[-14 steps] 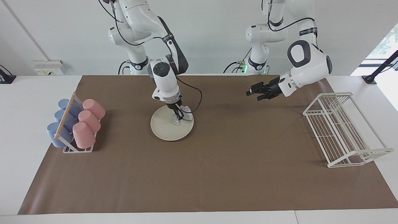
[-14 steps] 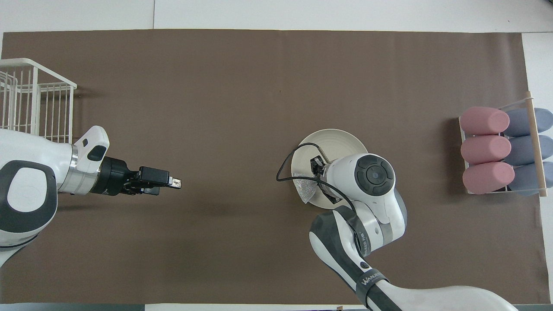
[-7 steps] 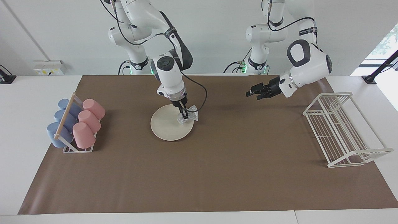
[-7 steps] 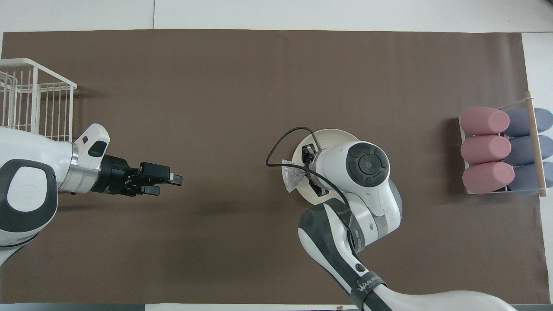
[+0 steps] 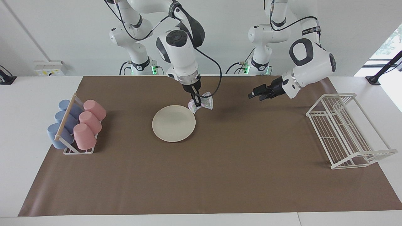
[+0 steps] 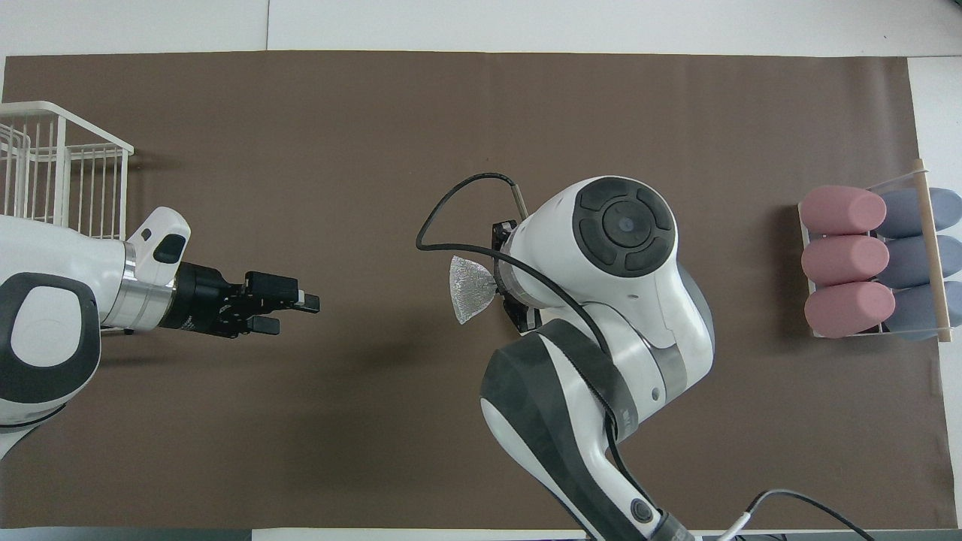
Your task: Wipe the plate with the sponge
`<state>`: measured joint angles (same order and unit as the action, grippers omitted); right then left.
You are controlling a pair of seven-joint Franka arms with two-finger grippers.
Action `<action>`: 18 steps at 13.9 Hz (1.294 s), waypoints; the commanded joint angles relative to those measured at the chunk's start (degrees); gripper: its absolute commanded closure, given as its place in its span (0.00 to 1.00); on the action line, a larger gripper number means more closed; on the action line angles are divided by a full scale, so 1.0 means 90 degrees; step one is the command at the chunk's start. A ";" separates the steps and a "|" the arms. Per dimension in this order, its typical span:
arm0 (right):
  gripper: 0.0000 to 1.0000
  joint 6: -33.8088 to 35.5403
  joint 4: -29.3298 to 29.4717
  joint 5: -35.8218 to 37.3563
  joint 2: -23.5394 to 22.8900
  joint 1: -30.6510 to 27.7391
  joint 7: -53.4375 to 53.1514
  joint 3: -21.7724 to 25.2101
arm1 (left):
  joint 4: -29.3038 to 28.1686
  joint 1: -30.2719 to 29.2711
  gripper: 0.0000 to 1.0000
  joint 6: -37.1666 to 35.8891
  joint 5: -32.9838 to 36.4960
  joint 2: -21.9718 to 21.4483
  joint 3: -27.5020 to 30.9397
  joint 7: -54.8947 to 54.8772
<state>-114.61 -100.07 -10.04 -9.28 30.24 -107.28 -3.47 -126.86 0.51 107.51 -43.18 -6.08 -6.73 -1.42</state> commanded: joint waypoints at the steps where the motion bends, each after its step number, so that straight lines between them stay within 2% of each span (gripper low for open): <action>1: 1.00 0.0283 0.0367 0.0226 -0.0092 0.0506 -0.0763 -0.0015 | 0.0004 0.0089 0.00 0.0057 -0.0850 -0.0096 0.0005 -0.0007; 5: 1.00 0.0253 0.0377 0.0345 -0.0091 0.0703 -0.1019 -0.0015 | -0.0055 0.0099 0.00 -0.0323 -0.2455 -0.0125 0.0005 -0.1140; 8: 1.00 0.0263 0.0367 0.0345 -0.0091 0.0693 -0.1019 -0.0015 | -0.0191 0.0157 0.00 -0.0598 -0.3061 -0.0028 -0.0004 -0.1968; 10: 1.00 0.0253 0.0367 0.0345 -0.0091 0.0693 -0.1010 -0.0024 | -0.0396 0.0459 0.00 -0.0540 -0.3578 0.0060 0.0005 -0.2554; 12: 1.00 0.0244 0.0358 0.0345 -0.0091 0.0693 -0.1010 -0.0015 | -0.0406 0.0897 0.00 -0.0113 -0.3922 0.0109 0.0006 -0.2723; 14: 1.00 0.0215 0.0358 0.0345 -0.0091 0.0683 -0.1000 -0.0024 | -0.0406 0.1066 0.02 0.0027 -0.3962 0.0119 0.0006 -0.2723; 15: 1.00 0.0205 0.0348 0.0345 -0.0091 0.0683 -0.1000 -0.0015 | -0.0426 0.1076 0.09 0.0008 -0.3953 0.0119 0.0006 -0.2733; 18: 1.00 0.0205 0.0348 0.0345 -0.0091 0.0683 -0.1000 -0.0024 | -0.0436 0.1086 0.38 -0.0051 -0.3952 0.0119 0.0015 -0.2733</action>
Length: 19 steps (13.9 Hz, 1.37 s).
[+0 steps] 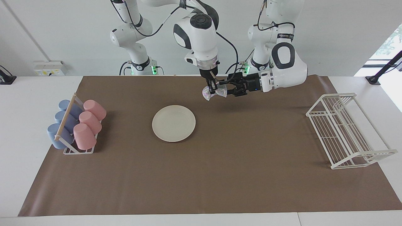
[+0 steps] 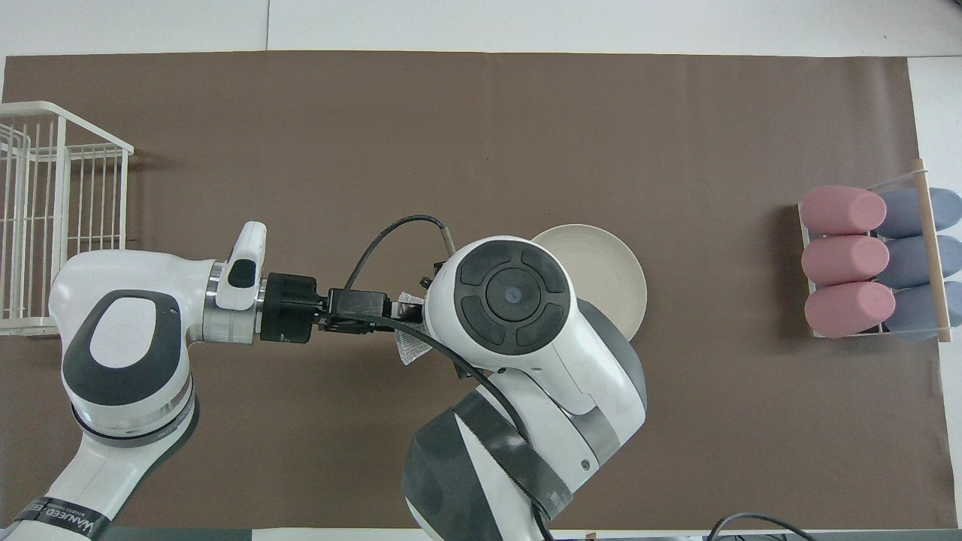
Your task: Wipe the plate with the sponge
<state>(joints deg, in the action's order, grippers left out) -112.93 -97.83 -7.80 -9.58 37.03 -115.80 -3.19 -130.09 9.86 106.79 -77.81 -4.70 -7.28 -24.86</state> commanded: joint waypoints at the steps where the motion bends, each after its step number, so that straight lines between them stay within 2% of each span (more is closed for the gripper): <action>1: 1.00 0.0019 0.0099 0.0095 -0.0059 -0.0071 -0.0053 -0.0056 | -0.0077 0.0028 0.45 -0.0010 -0.0095 -0.0034 0.0076 -0.0129; 3: 1.00 0.0019 0.0099 0.0095 -0.0059 -0.0081 -0.0043 -0.0046 | -0.0087 0.0067 0.90 0.0038 -0.0105 -0.0044 0.0076 -0.0119; 4: 1.00 0.0019 0.0099 0.0095 -0.0059 -0.0081 -0.0043 -0.0046 | -0.0087 0.0077 1.00 0.0068 -0.0105 -0.0044 0.0076 -0.0080; 10: 1.00 0.0087 0.0089 0.0095 -0.0040 -0.0110 0.0044 -0.0046 | -0.0224 0.0018 1.00 0.0000 -0.0105 -0.0093 0.0096 0.0086; 11: 0.65 0.0126 0.0021 0.0095 0.0047 -0.0140 0.0267 -0.0046 | -0.0233 0.0018 1.00 -0.0001 -0.0095 -0.0103 0.0096 0.0086; 12: 0.01 0.0117 -0.0057 0.0095 0.0116 -0.0140 0.0453 -0.0026 | -0.0233 0.0008 1.00 -0.0001 -0.0095 -0.0103 0.0096 0.0096; 15: 0.00 0.0136 -0.0125 0.0095 0.0272 -0.0305 0.0678 0.0003 | -0.0224 -0.0118 1.00 -0.0020 -0.0105 -0.0093 0.0105 0.0241; 17: 0.00 0.0194 -0.0223 0.0095 0.0487 -0.0577 0.1670 0.0013 | -0.0214 -0.0265 1.00 -0.0020 -0.0095 -0.0083 0.0106 0.0339; 19: 0.00 0.0622 -0.0263 0.0095 0.0731 -0.0900 0.3278 0.0023 | -0.0136 -0.0517 1.00 0.0009 -0.0047 -0.0044 0.0115 0.0535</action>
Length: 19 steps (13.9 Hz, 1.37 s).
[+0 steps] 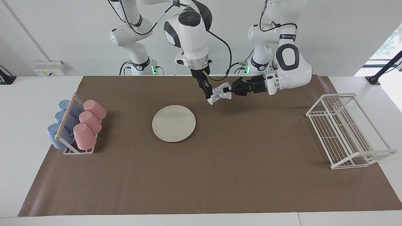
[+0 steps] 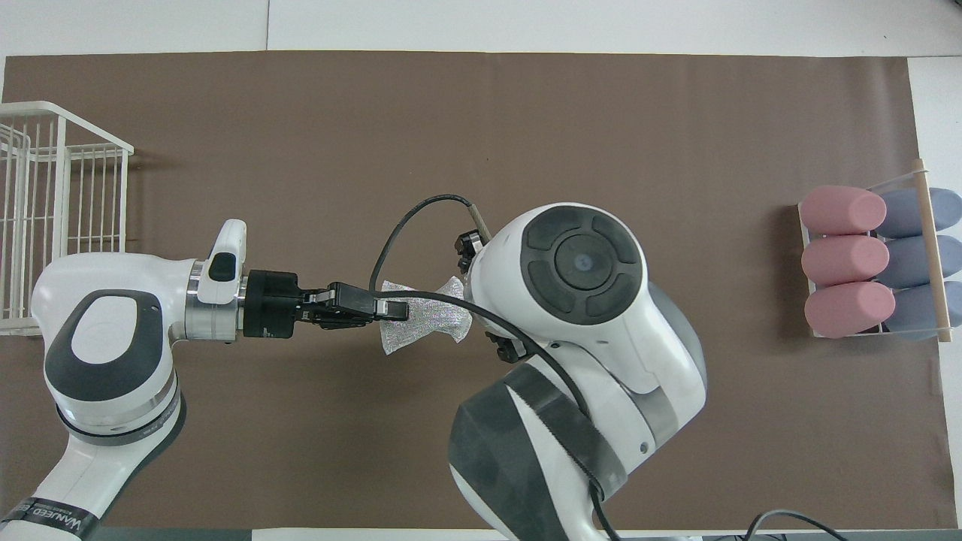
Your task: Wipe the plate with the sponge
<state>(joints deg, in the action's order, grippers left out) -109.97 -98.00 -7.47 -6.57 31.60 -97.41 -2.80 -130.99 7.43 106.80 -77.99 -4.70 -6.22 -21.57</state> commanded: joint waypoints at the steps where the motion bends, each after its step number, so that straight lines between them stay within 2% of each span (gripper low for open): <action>1: 0.00 0.0450 -0.0264 0.0059 0.0533 -0.0462 0.1824 -0.0021 | -0.0026 -0.0375 1.00 -0.0001 0.0023 -0.0045 -0.0002 0.0179; 2: 0.00 0.0596 -0.0283 0.0059 0.0661 -0.0754 0.2613 -0.0031 | 0.0003 -0.0434 1.00 0.0047 0.0265 -0.0054 0.0007 0.0267; 4: 0.00 0.0938 -0.0274 0.0059 0.0827 -0.1068 0.4069 -0.0021 | 0.0247 -0.0512 1.00 0.0173 0.1287 -0.0045 0.0007 0.0627; 6: 0.00 0.1017 -0.0283 0.0059 0.1081 -0.1565 0.5280 -0.0011 | 0.0404 -0.0669 1.00 0.0282 0.2158 -0.0064 0.0007 0.1057; 8: 0.00 0.1086 -0.0303 0.0059 0.1101 -0.1839 0.6414 -0.0002 | 0.0676 -0.0951 1.00 0.0272 0.2930 -0.0045 0.0007 0.1359; 13: 0.00 0.2129 -0.0274 0.0059 0.1111 -0.2718 0.8339 -0.0001 | 0.1467 -0.0914 1.00 0.0311 0.5166 0.0101 0.0007 0.2609; 15: 0.00 0.2228 -0.0254 0.0059 0.1140 -0.3060 0.9179 -0.0001 | 0.1683 -0.0874 1.00 0.0331 0.5918 0.0219 -0.0002 0.3204; 19: 0.00 0.2219 -0.0225 0.0291 0.1101 -0.3510 1.0235 0.0028 | 0.1888 -0.0816 1.00 0.0234 0.7655 0.0297 -0.0041 0.3596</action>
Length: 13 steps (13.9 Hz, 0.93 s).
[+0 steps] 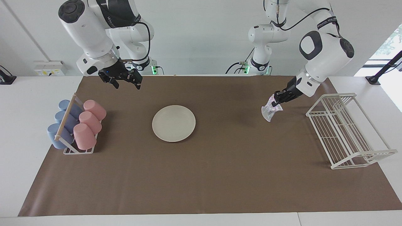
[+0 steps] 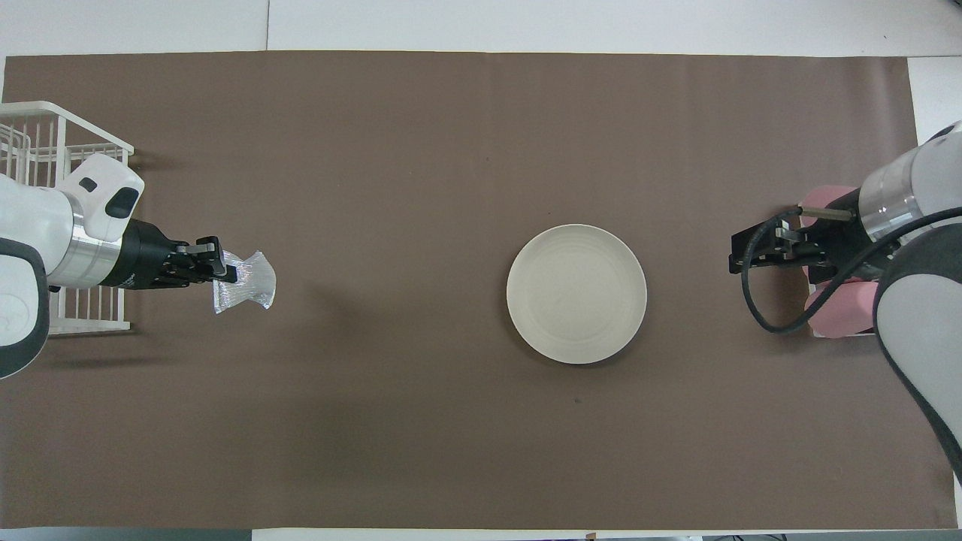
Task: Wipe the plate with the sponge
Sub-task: 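Set the plate on the table with the right gripper while the left gripper withdraws, then return the sponge to the rack with the left gripper while the right gripper retracts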
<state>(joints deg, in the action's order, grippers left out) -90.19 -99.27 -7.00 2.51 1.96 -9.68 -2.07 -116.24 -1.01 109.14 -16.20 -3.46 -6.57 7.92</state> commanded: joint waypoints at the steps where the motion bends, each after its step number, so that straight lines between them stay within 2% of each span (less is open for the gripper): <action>1: 0.00 0.0070 -0.0074 0.0521 0.0082 -0.0276 0.0799 -0.0053 | 0.0405 0.0287 1.00 -0.0124 0.1403 0.0217 -0.0003 0.0457; 3: 0.00 0.0178 -0.0064 0.0709 0.0063 -0.0354 0.0881 -0.0043 | 0.0785 0.0424 1.00 -0.0532 0.2361 0.0344 -0.0003 0.0594; 6: 0.00 0.0100 -0.0035 0.0981 0.0053 -0.0481 0.0988 -0.0053 | 0.1742 0.0678 1.00 -0.1645 0.3769 0.0803 -0.0003 0.0595; 9: 0.00 0.0071 0.0014 0.1022 -0.0034 -0.0481 0.1037 -0.0063 | 0.2212 0.0718 1.00 -0.2067 0.5154 0.1164 -0.0003 0.0595; 11: 0.00 -0.0298 0.0063 0.1002 -0.0142 -0.0568 0.1173 -0.0043 | 0.2388 0.0728 1.00 -0.2204 0.6025 0.1389 -0.0013 0.0585; 13: 0.00 -0.0252 0.0316 0.1002 -0.0249 -0.0628 0.1174 -0.0034 | 0.2447 0.0718 1.00 -0.2244 0.6835 0.1545 -0.0003 0.0585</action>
<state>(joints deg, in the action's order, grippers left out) -92.56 -98.78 1.59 1.57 -2.10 -1.23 -1.92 -97.11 4.74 91.33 39.25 7.67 -6.91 12.49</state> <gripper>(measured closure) 0.000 0.956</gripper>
